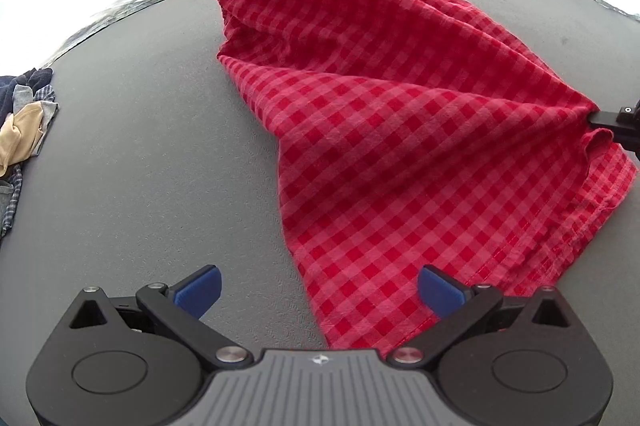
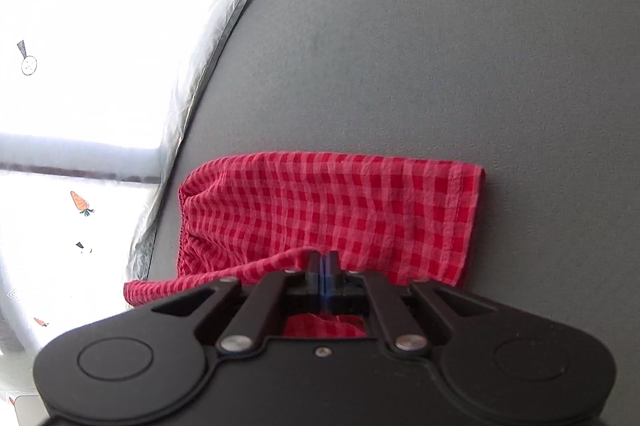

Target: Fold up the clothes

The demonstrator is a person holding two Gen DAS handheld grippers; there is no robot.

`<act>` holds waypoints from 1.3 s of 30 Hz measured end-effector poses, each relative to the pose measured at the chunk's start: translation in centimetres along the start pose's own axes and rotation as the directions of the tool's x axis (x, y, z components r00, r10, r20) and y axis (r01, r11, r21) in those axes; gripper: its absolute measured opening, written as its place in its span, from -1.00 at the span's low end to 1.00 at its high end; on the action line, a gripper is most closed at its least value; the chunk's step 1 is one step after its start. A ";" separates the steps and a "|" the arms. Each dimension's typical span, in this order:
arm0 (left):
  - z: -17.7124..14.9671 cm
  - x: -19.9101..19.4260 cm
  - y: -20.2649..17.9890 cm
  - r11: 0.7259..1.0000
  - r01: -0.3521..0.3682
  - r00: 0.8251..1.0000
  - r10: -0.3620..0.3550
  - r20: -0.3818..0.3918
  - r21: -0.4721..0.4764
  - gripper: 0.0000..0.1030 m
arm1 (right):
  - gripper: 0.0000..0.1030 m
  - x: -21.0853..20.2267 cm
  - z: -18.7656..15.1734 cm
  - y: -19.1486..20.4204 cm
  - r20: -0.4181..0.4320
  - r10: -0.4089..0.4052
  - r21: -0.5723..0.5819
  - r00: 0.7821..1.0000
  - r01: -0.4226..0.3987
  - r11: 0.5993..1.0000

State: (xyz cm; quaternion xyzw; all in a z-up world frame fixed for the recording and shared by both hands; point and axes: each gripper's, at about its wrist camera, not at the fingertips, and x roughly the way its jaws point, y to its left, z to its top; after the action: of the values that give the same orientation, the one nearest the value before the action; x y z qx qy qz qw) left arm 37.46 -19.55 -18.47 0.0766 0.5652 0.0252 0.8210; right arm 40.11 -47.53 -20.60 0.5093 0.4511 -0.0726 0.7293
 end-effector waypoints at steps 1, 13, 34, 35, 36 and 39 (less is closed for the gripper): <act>-0.1 0.0 -0.1 1.000 0.002 1.000 -0.002 -0.001 0.004 1.00 | -0.98 -0.3 0.5 -0.4 0.019 -0.004 0.006 1.000 0.004 1.000; -0.9 0.1 -1.0 0.999 0.037 0.999 -0.037 -0.038 0.009 1.00 | -0.98 -1.7 3.8 -3.9 0.118 -0.122 -0.002 0.985 0.123 0.992; -0.1 0.2 -1.8 0.977 0.207 0.977 -0.210 -0.042 -0.055 0.42 | -0.49 -2.3 4.0 -5.5 0.116 -0.128 -0.100 0.985 0.139 0.985; 0.0 0.3 -2.0 0.974 0.219 0.974 -0.221 -0.044 -0.051 0.34 | -0.45 -2.2 3.9 -5.4 0.114 -0.125 -0.103 0.986 0.137 0.985; 0.0 0.4 -2.2 0.972 0.230 0.972 -0.232 -0.046 -0.048 0.26 | -0.43 -2.1 3.8 -5.3 0.111 -0.122 -0.105 0.986 0.133 0.986; 0.1 0.6 -2.8 0.965 0.259 0.964 -0.260 -0.050 -0.032 0.15 | -0.36 -1.7 3.4 -4.9 0.098 -0.121 -0.120 0.988 0.132 0.984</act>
State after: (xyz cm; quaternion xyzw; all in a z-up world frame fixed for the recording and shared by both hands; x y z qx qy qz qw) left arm 37.63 -22.27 -19.42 -0.0092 0.5920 -0.0733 0.8025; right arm 38.35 -53.18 -22.39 0.4286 0.4529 -0.1131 0.7736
